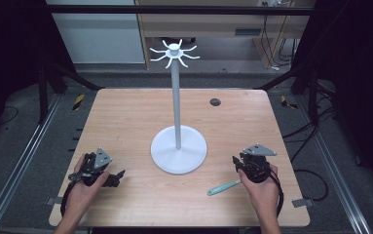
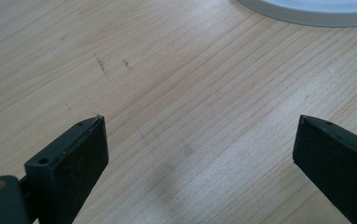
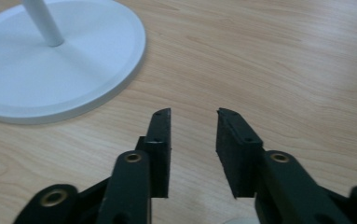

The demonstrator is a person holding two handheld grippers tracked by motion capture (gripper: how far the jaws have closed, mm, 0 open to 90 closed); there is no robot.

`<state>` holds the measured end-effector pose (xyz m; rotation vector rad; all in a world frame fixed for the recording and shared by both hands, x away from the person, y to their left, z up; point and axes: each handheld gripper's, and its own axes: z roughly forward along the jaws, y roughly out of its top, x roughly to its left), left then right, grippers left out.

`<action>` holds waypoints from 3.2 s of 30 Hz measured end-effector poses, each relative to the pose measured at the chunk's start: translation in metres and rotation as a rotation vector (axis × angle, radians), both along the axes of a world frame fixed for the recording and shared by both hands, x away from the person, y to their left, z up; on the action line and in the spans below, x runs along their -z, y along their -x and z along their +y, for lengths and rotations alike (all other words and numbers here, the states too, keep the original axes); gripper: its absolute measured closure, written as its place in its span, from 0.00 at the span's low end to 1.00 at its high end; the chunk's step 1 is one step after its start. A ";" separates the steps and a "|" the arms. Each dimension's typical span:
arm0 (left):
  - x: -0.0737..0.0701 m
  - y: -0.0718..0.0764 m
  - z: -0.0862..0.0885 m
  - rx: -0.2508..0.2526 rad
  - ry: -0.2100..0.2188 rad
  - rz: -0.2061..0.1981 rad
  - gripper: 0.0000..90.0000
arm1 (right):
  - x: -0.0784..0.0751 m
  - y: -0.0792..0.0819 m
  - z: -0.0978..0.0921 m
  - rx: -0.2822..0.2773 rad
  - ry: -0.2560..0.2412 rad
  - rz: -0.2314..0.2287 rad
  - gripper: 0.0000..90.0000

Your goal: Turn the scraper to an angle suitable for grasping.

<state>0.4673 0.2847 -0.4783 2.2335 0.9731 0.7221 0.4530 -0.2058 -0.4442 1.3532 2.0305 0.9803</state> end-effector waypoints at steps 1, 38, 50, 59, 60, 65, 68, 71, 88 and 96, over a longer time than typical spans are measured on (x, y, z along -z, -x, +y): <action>0.000 0.000 0.000 0.000 0.001 0.003 0.03 | -0.001 0.002 0.000 -0.017 -0.010 -0.002 0.81; 0.000 0.000 -0.002 0.011 -0.011 0.006 0.03 | 0.029 0.040 0.051 -0.515 0.151 0.257 1.00; 0.001 0.000 -0.003 0.013 -0.006 0.008 0.03 | 0.034 0.038 0.056 -0.535 0.171 0.283 1.00; 0.001 0.000 -0.003 0.013 -0.007 0.008 0.03 | 0.036 0.037 0.057 -0.545 0.178 0.292 1.00; 0.001 0.000 -0.003 0.013 -0.007 0.008 0.03 | 0.036 0.037 0.057 -0.547 0.179 0.293 1.00; 0.001 0.000 -0.002 0.012 -0.006 0.008 0.03 | 0.037 0.035 0.057 -0.548 0.187 0.296 1.00; 0.001 0.000 -0.002 0.012 -0.006 0.008 0.03 | 0.038 0.035 0.058 -0.547 0.191 0.303 1.00; 0.001 0.000 -0.003 0.016 -0.013 0.012 0.03 | 0.038 0.035 0.058 -0.548 0.195 0.302 1.00; 0.001 0.000 -0.003 0.020 -0.015 0.013 0.03 | 0.038 0.032 0.058 -0.542 0.185 0.304 1.00; 0.001 0.000 -0.003 0.019 -0.014 0.014 0.03 | 0.039 0.025 0.058 -0.536 0.172 0.297 1.00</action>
